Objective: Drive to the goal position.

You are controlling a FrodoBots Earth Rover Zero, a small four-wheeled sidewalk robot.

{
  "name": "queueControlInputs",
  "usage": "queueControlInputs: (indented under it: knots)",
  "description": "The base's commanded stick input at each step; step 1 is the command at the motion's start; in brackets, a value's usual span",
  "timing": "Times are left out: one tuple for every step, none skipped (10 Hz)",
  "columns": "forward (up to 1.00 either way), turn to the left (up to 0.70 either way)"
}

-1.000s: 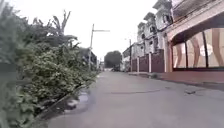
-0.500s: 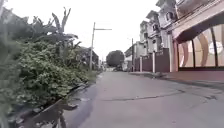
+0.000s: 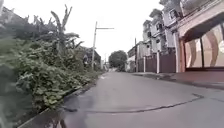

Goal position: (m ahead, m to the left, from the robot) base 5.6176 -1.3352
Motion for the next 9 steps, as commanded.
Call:
queueControlInputs:
  knots:
    - [1.0, 0.0]
    - [1.0, 0.0]
    - [1.0, 0.0]
    - [1.0, 0.0]
    - [1.0, 0.0]
    - [1.0, -0.01]
    - [1.0, -0.08]
    - [1.0, -0.13]
    - [1.0, 0.0]
